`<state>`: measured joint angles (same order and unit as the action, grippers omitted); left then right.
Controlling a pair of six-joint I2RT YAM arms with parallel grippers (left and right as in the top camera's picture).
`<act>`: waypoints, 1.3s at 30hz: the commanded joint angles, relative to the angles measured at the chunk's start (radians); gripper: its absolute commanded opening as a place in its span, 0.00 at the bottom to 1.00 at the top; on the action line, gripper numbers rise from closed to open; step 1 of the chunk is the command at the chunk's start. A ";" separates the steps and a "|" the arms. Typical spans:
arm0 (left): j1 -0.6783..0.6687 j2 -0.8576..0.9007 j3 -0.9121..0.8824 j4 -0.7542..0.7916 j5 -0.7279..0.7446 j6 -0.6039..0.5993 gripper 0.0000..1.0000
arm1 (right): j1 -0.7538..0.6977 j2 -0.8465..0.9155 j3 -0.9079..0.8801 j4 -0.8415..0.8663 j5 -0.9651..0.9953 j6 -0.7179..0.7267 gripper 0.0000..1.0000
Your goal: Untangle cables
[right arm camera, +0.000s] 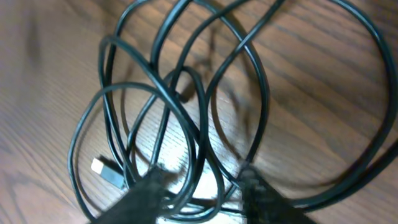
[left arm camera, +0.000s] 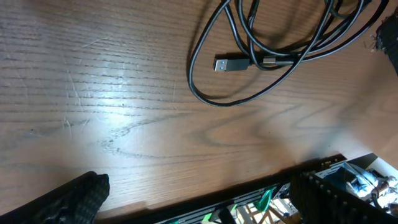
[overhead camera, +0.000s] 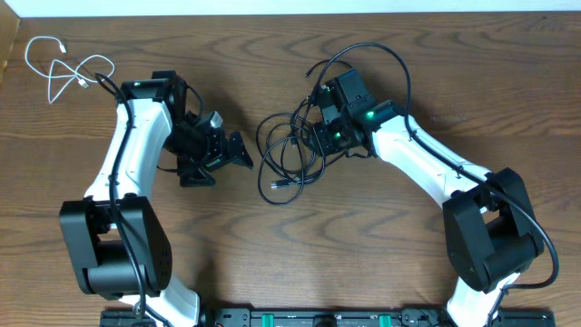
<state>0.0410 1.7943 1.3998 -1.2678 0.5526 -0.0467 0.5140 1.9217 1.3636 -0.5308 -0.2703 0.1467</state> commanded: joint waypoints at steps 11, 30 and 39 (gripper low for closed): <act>-0.010 -0.006 -0.002 0.010 0.013 -0.018 0.98 | 0.029 -0.003 -0.003 -0.018 0.010 0.115 0.31; -0.010 -0.006 -0.002 0.031 0.012 -0.018 0.98 | 0.059 0.044 -0.003 -0.019 0.084 0.224 0.22; -0.010 -0.006 -0.002 0.032 0.012 -0.018 0.98 | 0.066 0.044 -0.003 0.001 0.077 0.224 0.02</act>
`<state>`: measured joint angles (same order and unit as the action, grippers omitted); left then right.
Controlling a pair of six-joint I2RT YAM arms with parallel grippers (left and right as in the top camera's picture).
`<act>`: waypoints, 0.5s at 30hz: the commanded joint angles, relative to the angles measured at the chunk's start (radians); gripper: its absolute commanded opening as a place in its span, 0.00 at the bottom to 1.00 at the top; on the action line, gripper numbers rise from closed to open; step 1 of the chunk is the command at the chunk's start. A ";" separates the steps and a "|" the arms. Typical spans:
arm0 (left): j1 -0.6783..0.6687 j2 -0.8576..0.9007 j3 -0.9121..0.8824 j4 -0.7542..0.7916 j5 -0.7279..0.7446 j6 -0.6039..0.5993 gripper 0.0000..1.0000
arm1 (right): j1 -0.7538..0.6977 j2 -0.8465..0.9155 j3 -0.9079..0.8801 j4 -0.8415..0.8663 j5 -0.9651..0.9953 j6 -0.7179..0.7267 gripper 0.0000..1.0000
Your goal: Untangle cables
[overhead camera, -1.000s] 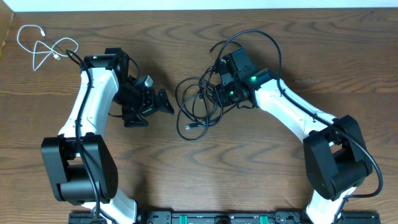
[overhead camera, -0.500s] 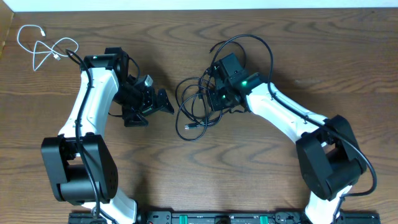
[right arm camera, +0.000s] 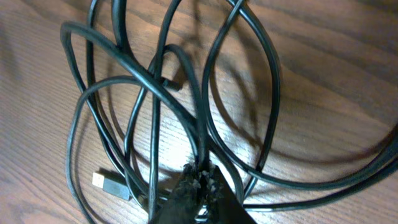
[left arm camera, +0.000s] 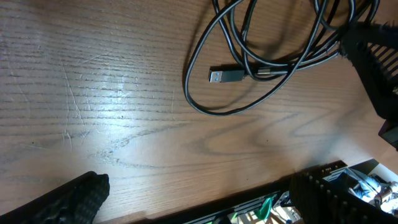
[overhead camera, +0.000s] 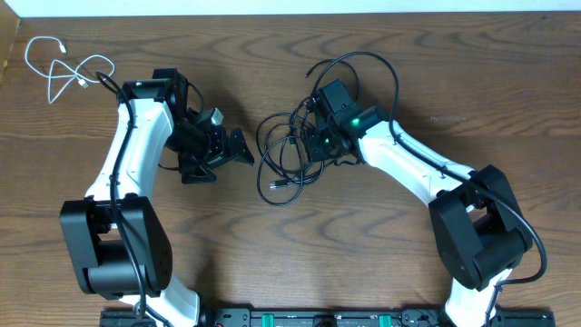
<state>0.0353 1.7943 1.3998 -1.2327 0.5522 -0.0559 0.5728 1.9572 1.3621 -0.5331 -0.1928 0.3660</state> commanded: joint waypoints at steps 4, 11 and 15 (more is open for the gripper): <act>-0.004 -0.006 -0.002 -0.004 0.013 -0.009 0.98 | 0.005 -0.007 0.016 -0.001 -0.001 0.003 0.01; -0.004 -0.006 -0.002 -0.004 0.014 -0.009 0.98 | 0.001 -0.168 0.167 -0.112 -0.008 -0.069 0.01; -0.004 -0.006 -0.002 -0.004 0.014 -0.009 0.98 | 0.005 -0.291 0.242 -0.166 -0.008 -0.075 0.01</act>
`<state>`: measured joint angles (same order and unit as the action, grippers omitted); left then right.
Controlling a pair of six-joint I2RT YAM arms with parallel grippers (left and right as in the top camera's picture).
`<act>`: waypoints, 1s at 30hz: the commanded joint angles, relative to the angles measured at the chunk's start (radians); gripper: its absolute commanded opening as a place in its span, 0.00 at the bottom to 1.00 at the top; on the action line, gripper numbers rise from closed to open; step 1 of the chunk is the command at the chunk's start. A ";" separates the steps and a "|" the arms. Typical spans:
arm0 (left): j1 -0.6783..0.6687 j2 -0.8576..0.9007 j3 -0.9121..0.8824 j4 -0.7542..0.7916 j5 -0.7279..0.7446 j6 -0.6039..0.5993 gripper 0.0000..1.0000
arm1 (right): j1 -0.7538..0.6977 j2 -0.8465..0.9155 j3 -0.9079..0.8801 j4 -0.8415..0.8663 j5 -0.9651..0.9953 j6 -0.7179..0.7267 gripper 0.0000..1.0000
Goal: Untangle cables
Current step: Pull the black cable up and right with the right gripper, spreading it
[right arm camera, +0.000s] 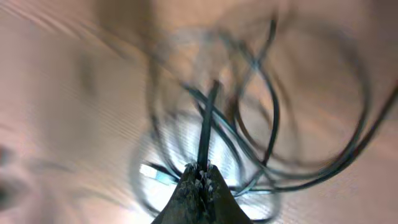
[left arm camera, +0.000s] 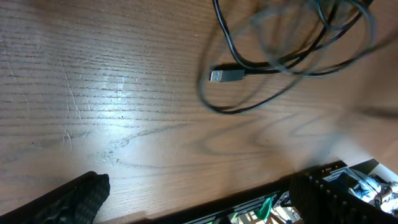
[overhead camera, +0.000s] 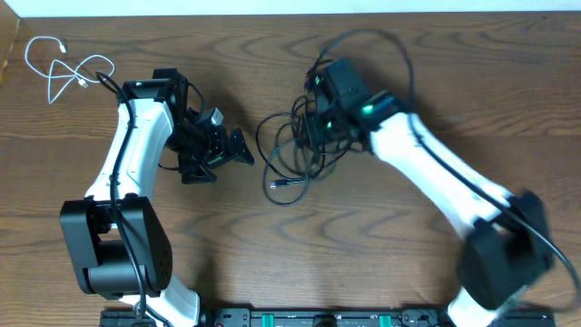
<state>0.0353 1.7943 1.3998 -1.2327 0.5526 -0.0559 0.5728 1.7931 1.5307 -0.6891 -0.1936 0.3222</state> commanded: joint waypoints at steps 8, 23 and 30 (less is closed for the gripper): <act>-0.007 -0.006 -0.002 -0.005 0.076 -0.008 0.98 | 0.005 -0.319 0.079 -0.006 -0.047 -0.027 0.02; -0.132 -0.006 -0.002 0.012 0.143 0.021 0.98 | -0.089 -0.458 0.250 -0.042 0.066 0.017 0.01; -0.156 -0.006 -0.002 0.024 0.143 0.017 0.98 | -0.217 -0.524 0.345 -0.330 0.503 0.014 0.01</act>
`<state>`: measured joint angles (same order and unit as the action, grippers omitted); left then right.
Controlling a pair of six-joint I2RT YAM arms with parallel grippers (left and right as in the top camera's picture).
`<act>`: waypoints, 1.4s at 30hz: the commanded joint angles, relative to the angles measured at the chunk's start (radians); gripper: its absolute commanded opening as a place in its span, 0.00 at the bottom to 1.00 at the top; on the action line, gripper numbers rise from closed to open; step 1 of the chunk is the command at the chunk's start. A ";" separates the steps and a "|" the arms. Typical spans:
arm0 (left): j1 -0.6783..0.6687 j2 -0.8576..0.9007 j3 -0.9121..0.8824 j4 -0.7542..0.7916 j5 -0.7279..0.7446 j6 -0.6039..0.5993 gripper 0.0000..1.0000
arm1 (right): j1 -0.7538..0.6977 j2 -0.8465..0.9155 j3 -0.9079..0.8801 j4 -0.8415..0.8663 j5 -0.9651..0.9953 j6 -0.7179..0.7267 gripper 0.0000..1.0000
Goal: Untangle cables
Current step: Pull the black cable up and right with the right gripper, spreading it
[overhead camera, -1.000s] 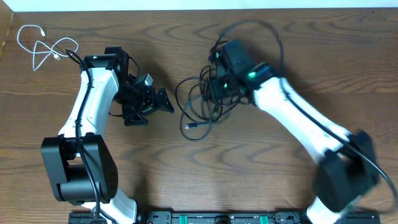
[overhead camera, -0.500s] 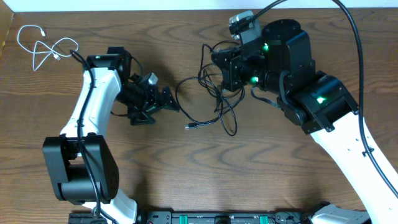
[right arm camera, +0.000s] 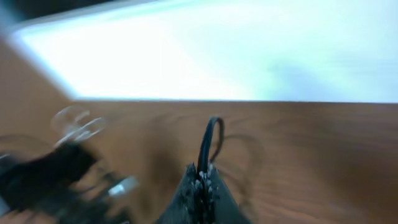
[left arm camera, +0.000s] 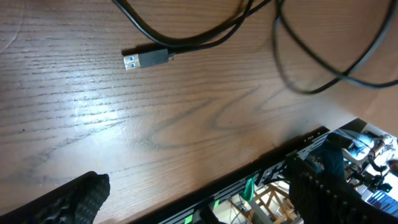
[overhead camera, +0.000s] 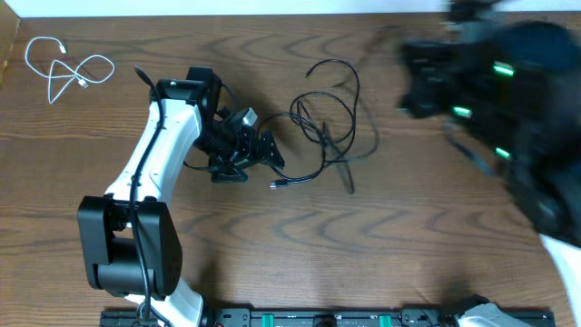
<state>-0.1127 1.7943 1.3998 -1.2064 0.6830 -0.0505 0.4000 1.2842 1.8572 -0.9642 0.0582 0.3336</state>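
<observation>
A black cable (overhead camera: 329,120) lies in loose loops at the table's middle, its USB plug (overhead camera: 275,184) at the lower left. My left gripper (overhead camera: 263,156) stands open just left of the loops, with nothing between its fingers. In the left wrist view the USB plug (left arm camera: 146,59) and the black cable (left arm camera: 205,38) lie on the wood ahead of my open left gripper (left arm camera: 196,177). My right gripper (right arm camera: 204,171) is shut on a strand of the black cable (right arm camera: 211,134) and held high. The right arm (overhead camera: 490,82) shows only as a blur at the right.
A thin white cable (overhead camera: 68,68) lies coiled at the far left corner of the wooden table (overhead camera: 408,236). The table's front edge and a rail (left arm camera: 267,180) show in the left wrist view.
My right gripper, shut on the black cable, has risen and gone right, and the loops have spread out and shifted right. My left arm has moved right, close to the loops.
My right gripper was open over the black tangle, with the left gripper open to its left. Then the right gripper was shut on a strand. Then it lifted, blurred. Now it is high at the right, the loops are loosened, and the left gripper stands beside them.
</observation>
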 commanded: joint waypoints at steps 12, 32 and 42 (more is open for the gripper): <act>-0.018 -0.006 -0.002 0.001 0.013 0.012 0.98 | -0.257 0.014 -0.001 -0.338 0.421 0.081 0.02; -0.018 -0.006 -0.002 0.005 0.013 0.012 0.98 | -0.254 0.190 -0.002 -0.473 -0.143 -0.097 0.68; -0.018 -0.006 -0.002 0.023 0.013 -0.004 0.98 | -0.195 0.353 -0.084 -0.531 -0.183 -0.130 0.84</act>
<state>-0.1280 1.7943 1.3998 -1.1839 0.6830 -0.0521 0.1699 1.5936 1.8099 -1.5005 -0.0845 0.2264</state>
